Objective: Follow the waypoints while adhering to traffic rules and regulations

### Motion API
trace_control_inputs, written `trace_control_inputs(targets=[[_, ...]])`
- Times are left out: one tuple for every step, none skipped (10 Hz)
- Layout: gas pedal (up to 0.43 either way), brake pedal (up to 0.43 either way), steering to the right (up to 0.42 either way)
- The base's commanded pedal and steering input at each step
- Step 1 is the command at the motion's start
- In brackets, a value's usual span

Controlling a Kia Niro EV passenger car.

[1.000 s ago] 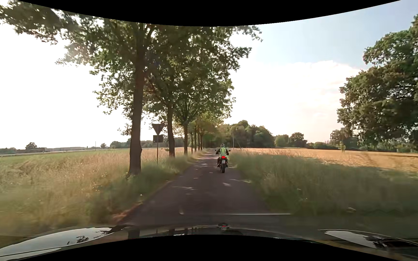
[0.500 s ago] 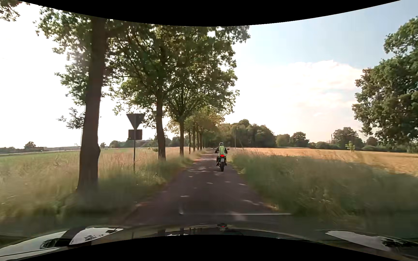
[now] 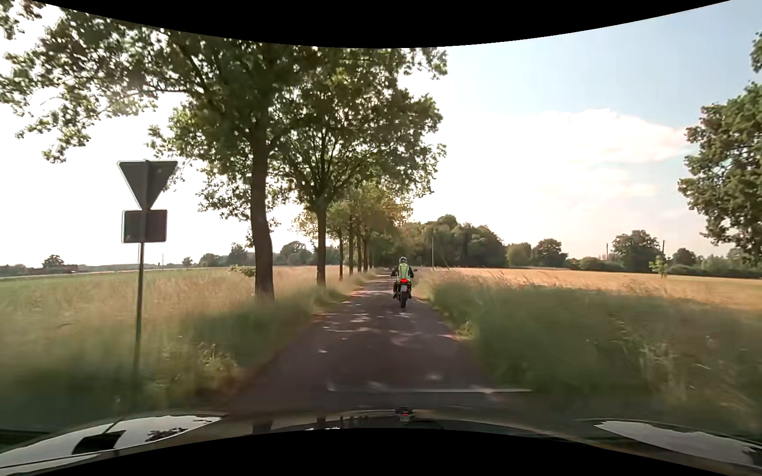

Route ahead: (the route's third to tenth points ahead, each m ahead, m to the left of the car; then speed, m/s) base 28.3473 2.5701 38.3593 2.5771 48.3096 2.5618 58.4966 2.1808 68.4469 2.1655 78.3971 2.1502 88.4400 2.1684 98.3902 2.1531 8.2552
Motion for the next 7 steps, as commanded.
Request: trace_control_inputs(targets=[[0.209, 0.0, -0.003], [0.228, 0.0, -0.002], [0.24, 0.0, -0.002], [0.248, 0.0, -0.002], [0.248, 0.0, -0.002], [0.248, 0.0, -0.002], [0.248, 0.0, -0.002]])
